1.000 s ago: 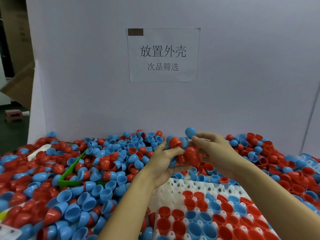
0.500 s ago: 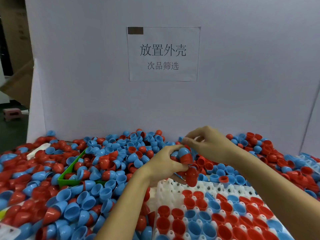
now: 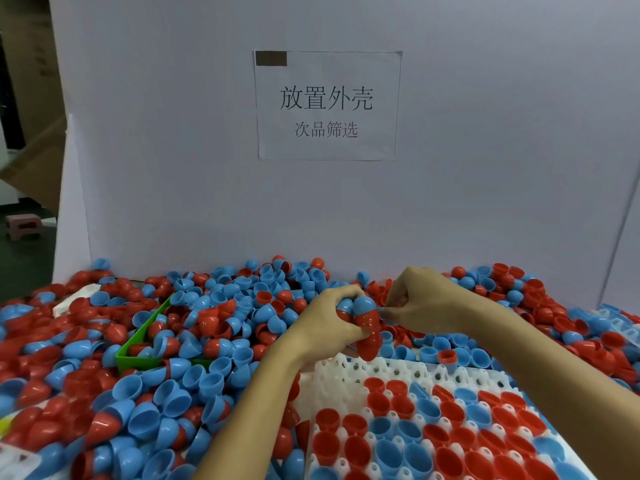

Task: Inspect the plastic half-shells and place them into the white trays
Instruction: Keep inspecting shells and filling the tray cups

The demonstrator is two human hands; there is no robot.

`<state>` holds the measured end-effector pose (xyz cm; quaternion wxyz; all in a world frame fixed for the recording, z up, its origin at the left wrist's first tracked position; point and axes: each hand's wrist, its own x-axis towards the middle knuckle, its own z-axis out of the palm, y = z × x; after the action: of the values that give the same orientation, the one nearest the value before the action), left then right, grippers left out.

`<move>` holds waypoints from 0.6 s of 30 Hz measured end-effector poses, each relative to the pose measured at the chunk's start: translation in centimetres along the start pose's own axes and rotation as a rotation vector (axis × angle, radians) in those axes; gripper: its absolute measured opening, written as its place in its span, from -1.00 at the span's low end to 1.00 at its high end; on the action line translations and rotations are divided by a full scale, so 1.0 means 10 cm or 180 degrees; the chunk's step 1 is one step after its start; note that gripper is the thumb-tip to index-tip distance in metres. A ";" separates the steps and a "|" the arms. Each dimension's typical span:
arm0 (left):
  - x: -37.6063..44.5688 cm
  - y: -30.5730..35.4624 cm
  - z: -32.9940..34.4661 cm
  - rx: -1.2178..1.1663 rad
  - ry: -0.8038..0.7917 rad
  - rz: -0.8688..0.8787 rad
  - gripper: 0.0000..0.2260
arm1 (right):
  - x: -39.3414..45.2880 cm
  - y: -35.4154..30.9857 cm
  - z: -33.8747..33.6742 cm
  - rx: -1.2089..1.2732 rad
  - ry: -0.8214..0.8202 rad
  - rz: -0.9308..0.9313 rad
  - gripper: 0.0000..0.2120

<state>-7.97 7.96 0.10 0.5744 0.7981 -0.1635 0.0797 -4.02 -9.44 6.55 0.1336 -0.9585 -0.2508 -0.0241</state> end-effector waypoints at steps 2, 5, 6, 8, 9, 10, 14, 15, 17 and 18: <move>-0.01 0.00 -0.02 -0.0093 0.0075 -0.0001 -0.76 | 0.00 0.01 0.00 -0.0026 0.0085 -0.0053 -0.81; -0.03 -0.01 -0.07 -0.0495 0.0234 -0.0041 -0.64 | -0.01 0.06 0.03 0.0202 0.0385 -0.0107 -0.88; -0.04 -0.02 -0.10 -0.0726 0.0316 -0.0065 -0.63 | -0.02 0.07 0.05 0.0271 0.0457 -0.0117 -0.88; -0.05 -0.02 -0.18 -0.1094 0.0559 -0.0072 -0.67 | -0.05 0.10 0.12 0.0344 0.0409 -0.0170 -0.84; -0.05 -0.02 -0.22 -0.1203 0.0685 -0.0050 -0.70 | -0.07 0.11 0.16 0.0380 0.0284 -0.0213 -0.81; -0.05 -0.03 -0.26 -0.1294 0.0775 -0.0026 -0.73 | -0.09 0.12 0.19 0.0447 0.0121 -0.0254 -0.79; -0.06 -0.01 -0.31 -0.1483 0.0868 -0.0012 -0.76 | -0.15 0.12 0.30 0.0971 -0.0206 -0.0399 -0.68; -0.06 -0.01 -0.30 -0.1491 0.0860 -0.0015 -0.76 | -0.14 0.12 0.32 0.1142 -0.0219 -0.0387 -0.68; -0.06 -0.01 -0.30 -0.1515 0.0855 -0.0020 -0.77 | -0.13 0.11 0.34 0.1497 -0.0252 -0.0333 -0.73; -0.06 -0.01 -0.30 -0.1525 0.0855 -0.0022 -0.78 | -0.12 0.11 0.34 0.1611 -0.0251 -0.0324 -0.75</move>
<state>-8.27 10.92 0.78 0.7636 0.6223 -0.0972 0.1420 -4.62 -10.01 2.88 0.3579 -0.8808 -0.3018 0.0701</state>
